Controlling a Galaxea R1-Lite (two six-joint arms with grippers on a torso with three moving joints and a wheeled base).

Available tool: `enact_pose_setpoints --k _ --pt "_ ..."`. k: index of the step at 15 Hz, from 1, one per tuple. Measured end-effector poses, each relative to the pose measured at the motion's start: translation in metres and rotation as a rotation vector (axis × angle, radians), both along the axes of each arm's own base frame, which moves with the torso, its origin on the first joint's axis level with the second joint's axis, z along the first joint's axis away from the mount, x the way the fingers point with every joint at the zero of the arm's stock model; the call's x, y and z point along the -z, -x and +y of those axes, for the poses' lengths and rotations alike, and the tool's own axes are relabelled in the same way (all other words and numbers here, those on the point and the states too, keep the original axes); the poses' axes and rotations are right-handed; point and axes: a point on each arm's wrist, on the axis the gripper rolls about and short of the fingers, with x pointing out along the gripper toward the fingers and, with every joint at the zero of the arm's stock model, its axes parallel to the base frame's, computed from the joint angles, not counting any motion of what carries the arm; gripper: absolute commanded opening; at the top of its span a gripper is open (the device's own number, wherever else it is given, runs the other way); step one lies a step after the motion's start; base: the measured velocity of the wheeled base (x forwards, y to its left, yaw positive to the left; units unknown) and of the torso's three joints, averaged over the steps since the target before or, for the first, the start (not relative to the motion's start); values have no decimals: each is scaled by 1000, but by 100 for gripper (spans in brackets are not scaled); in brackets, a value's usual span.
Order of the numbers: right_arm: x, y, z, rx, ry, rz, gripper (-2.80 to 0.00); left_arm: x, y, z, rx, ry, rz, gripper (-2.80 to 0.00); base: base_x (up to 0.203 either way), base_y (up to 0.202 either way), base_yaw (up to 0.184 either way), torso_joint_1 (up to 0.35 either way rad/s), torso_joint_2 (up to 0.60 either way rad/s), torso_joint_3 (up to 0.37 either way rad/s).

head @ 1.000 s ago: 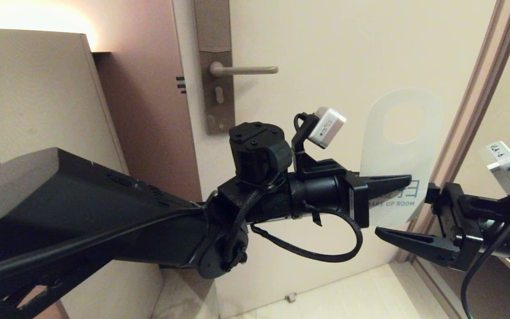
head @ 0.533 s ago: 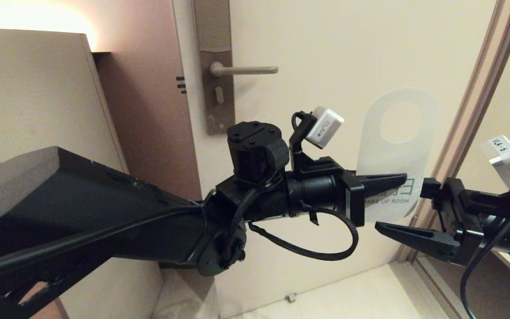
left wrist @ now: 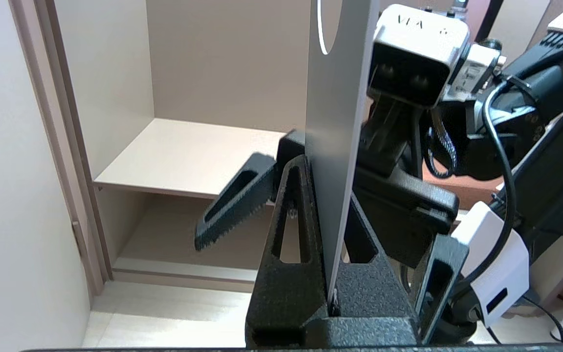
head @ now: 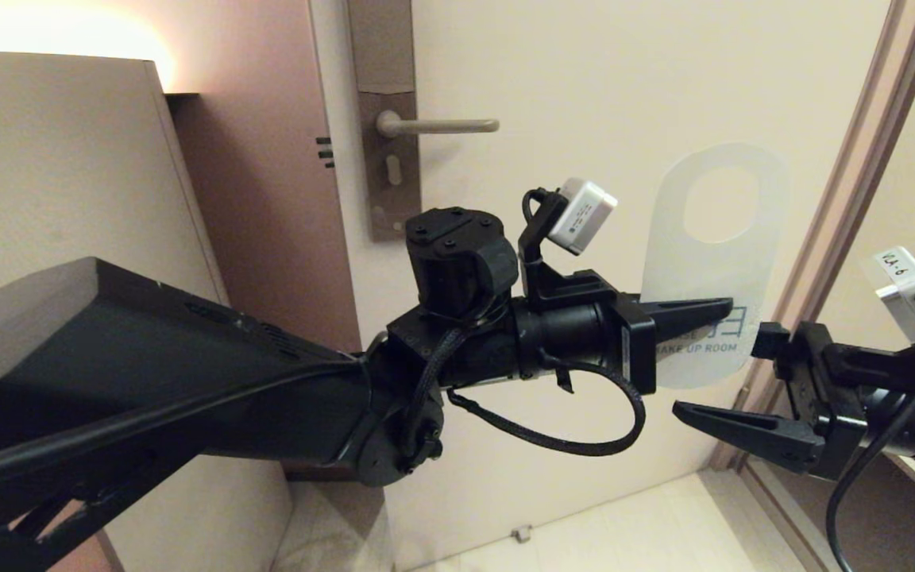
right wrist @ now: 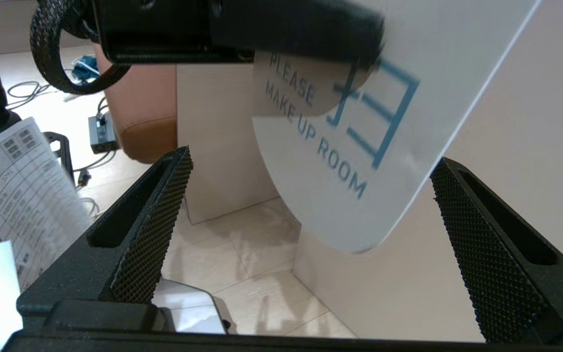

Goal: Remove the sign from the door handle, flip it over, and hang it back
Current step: Hand it to the other hand

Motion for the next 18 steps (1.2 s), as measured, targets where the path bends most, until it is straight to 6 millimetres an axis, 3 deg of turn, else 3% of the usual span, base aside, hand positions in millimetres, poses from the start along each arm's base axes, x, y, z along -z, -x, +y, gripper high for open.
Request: enact_pose_setpoints --k 18 --pt "2 -2 0 2 2 7 0 5 -1 -1 -1 -8 9 -280 0 0 0 0 0 0"
